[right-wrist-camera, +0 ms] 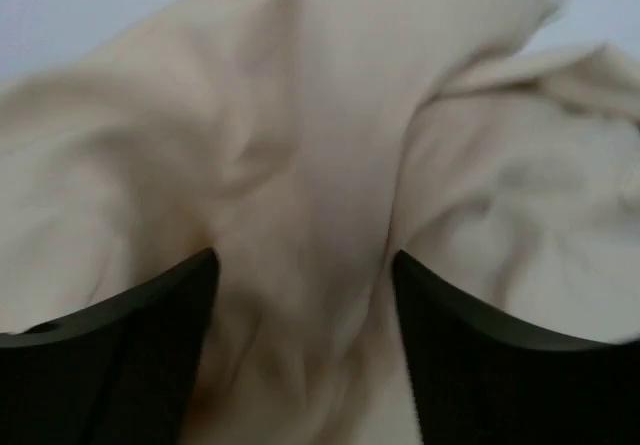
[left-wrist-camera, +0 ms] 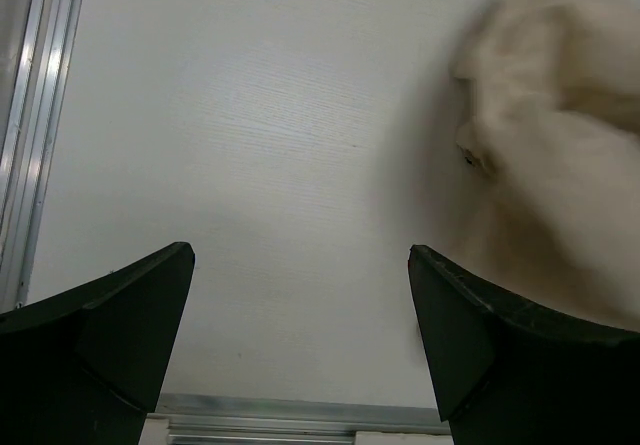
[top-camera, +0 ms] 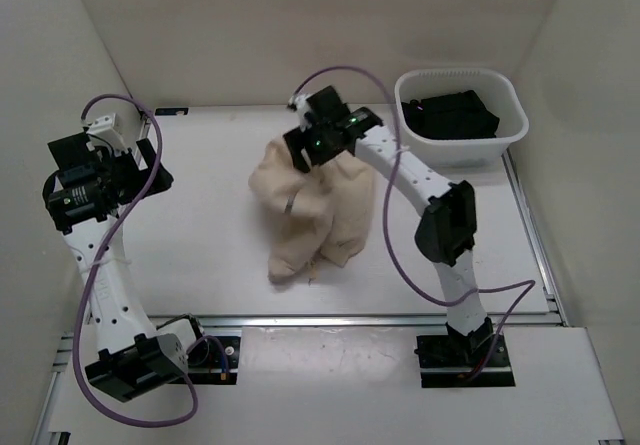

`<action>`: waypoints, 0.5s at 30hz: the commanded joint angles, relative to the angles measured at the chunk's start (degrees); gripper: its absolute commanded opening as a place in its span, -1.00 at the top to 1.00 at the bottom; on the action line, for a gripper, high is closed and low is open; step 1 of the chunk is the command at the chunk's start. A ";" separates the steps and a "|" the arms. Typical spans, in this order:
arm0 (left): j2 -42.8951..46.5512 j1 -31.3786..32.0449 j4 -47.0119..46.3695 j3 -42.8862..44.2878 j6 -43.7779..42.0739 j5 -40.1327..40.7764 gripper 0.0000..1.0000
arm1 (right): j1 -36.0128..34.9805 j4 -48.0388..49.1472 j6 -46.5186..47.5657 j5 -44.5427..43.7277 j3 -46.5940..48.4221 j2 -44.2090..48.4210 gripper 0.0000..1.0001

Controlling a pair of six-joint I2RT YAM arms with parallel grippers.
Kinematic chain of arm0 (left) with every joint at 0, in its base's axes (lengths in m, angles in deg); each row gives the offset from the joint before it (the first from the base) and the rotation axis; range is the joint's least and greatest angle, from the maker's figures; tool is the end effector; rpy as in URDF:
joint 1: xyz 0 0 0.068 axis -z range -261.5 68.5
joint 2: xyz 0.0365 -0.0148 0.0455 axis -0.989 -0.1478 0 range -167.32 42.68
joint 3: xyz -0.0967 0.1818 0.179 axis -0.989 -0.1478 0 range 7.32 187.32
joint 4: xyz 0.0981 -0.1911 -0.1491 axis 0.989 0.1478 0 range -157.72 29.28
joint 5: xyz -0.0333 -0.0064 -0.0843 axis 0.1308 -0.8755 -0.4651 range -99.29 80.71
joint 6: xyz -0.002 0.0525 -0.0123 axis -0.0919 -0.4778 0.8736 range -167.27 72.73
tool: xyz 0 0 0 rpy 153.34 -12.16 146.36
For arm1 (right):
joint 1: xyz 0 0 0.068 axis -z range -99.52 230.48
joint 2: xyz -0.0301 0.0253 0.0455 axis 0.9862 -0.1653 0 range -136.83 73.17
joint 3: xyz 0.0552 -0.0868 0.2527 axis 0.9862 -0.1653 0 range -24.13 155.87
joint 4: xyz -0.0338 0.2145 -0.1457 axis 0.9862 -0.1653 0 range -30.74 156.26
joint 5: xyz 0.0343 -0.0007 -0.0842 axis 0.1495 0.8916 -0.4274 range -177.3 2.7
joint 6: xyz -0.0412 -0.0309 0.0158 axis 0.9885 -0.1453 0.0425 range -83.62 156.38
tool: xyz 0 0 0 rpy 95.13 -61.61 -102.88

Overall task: Fold and stack the trousers
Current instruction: Move the trousers to the center of the board, then flatten the trousers out

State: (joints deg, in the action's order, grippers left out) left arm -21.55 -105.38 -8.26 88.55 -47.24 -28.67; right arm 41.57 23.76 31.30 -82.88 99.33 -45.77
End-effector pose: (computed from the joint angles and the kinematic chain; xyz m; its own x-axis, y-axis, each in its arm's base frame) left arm 0.1889 0.0708 0.4077 -0.6172 -0.2737 -0.7376 -0.1584 0.9616 -0.2243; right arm 0.3668 0.2996 0.3564 -0.5367 -0.3198 -0.7809 -0.6286 0.7689 0.1171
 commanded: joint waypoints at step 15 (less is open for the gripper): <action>-21.09 23.95 -3.20 -3.45 -0.03 4.96 -1.00 | 11.13 13.99 -23.47 4.43 -60.23 34.56 -0.71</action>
State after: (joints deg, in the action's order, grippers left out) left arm -36.15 -88.09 -9.59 85.53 -47.22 -27.55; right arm 53.74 31.72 17.11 -85.54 50.02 -9.22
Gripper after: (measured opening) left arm 0.998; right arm 0.855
